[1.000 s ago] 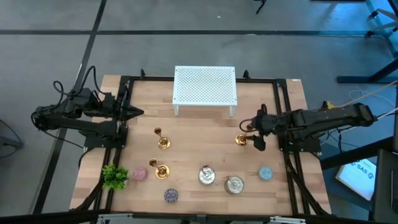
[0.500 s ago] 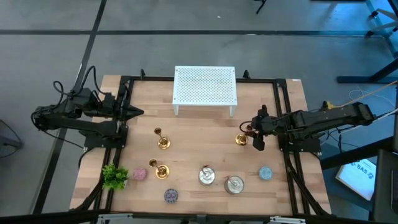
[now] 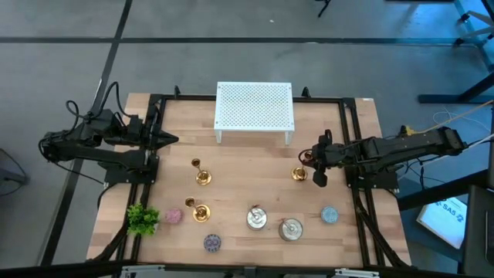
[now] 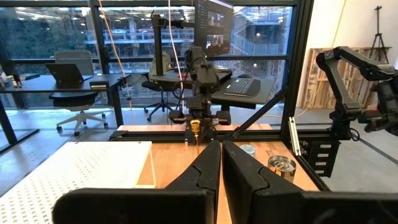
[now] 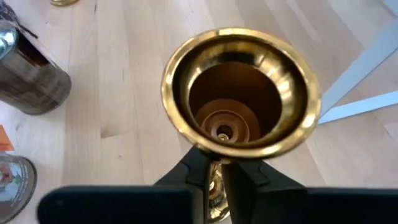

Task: Pick & Place candle stick holders
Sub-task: Put the top right gold candle holder on the shelf

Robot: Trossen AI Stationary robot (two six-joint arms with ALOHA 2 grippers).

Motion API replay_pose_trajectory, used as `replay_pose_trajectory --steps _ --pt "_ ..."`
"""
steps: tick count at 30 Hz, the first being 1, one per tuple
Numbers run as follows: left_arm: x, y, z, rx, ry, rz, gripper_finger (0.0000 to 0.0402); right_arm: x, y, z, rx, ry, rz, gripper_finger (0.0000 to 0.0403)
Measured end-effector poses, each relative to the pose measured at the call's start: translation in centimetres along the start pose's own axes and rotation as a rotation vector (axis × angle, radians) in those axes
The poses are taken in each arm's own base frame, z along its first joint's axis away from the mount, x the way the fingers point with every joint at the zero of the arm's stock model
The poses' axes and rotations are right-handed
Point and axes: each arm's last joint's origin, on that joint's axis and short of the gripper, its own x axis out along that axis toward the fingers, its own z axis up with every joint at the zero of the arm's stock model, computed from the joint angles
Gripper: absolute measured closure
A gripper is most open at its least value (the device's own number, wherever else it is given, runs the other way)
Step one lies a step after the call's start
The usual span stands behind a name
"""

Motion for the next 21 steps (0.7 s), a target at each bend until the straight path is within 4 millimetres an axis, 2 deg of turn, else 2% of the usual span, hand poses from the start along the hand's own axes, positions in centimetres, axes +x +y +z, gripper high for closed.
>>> replay_pose_trajectory --steps 7,11,16,21 --pt "0.0 0.0 0.0 0.0 0.0 0.0 0.0394 -0.2 0.0 0.5 0.006 -0.041 -0.022 0.0382" --pt "0.0 0.0 0.0 0.0 0.0 0.0 0.0393 -1.0 0.1 1.7 0.015 -0.076 -0.033 0.0384" --pt "0.0 0.0 0.0 0.0 0.0 0.0 0.0389 -3.2 0.1 4.3 0.041 -0.121 -0.04 0.0385" --pt "0.0 0.0 0.0 0.0 0.0 0.0 0.039 -6.3 -0.2 7.4 0.028 -0.195 -0.05 0.0386"
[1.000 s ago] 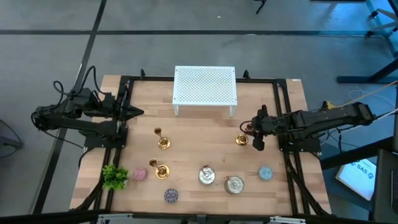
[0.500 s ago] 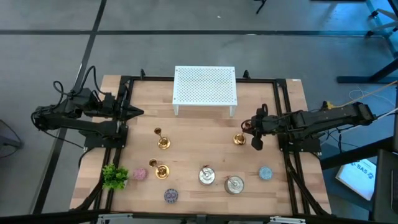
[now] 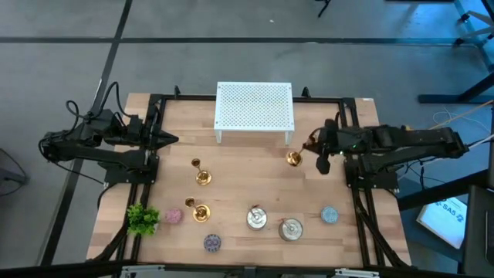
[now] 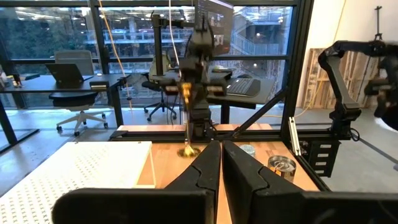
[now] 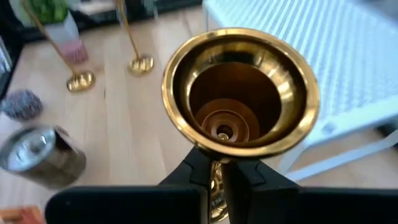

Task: Pick & Place candle stick holders
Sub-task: Put the top right gold candle holder on the shelf

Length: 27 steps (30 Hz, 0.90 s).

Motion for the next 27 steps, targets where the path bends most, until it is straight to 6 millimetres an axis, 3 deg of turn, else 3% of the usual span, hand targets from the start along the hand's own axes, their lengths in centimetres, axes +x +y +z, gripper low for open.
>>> replay_pose_trajectory --steps 7,13,20,27 --pt "0.0 0.0 0.0 0.0 0.0 0.0 0.0389 -3.4 -0.4 4.5 -0.007 -0.113 -0.003 0.0386" --pt "0.0 0.0 0.0 0.0 0.0 0.0 0.0392 -4.2 -1.0 8.0 -0.073 -0.158 -0.065 0.0386" --pt "0.0 0.0 0.0 0.0 0.0 0.0 0.0393 -3.1 -2.9 12.3 -0.056 -0.163 -0.203 0.0386" --pt "0.0 0.0 0.0 0.0 0.0 0.0 0.0391 0.0 -6.8 15.2 -0.05 -0.104 -0.371 0.0387"
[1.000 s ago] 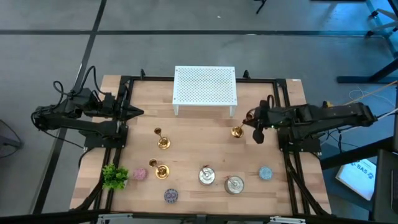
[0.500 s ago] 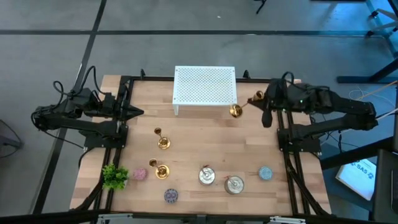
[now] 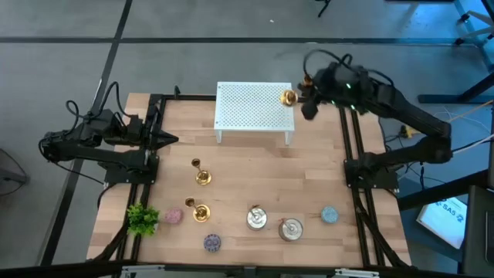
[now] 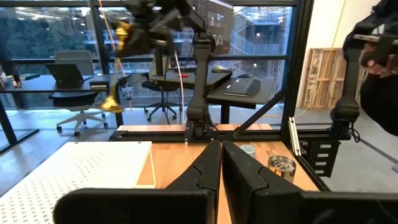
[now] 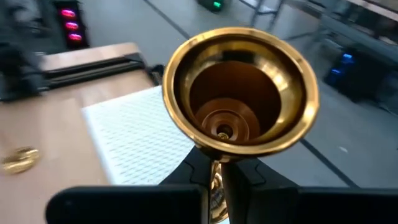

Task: Pick & Place candle stick holders
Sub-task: Put the top right gold candle holder on the shelf

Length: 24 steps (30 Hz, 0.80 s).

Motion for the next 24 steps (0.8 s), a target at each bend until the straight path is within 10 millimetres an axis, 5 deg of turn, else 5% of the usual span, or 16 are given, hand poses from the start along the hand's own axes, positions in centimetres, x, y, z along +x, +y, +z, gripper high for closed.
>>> replay_pose_trajectory --steps 8,17,24 --pt "0.0 0.0 0.0 0.0 0.0 0.0 0.039 5.8 -4.9 1.1 0.075 0.023 0.01 0.0387" --pt "0.0 0.0 0.0 0.0 0.0 0.0 0.0389 11.2 -9.5 -0.6 0.165 0.129 0.048 0.0387" --pt "0.0 0.0 0.0 0.0 0.0 0.0 0.0393 12.9 -11.2 -1.8 0.213 0.177 0.027 0.0387"
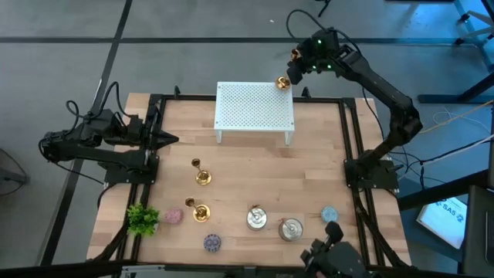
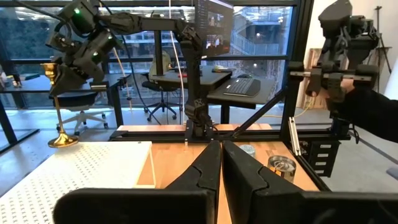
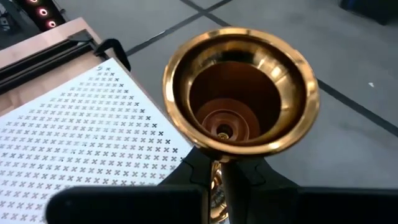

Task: Pick & Place candle stick holders
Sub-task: Put the top right gold candle holder on the shelf

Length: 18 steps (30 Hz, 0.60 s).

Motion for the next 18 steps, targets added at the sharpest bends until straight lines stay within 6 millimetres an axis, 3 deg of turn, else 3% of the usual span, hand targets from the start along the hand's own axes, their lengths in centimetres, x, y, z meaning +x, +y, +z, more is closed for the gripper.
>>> replay_pose_trajectory --steps 18 --pt "0.01 0.0 0.0 0.0 0.0 0.0 0.039 -0.01 -0.01 -0.17 0.003 0.018 0.001 0.0387"
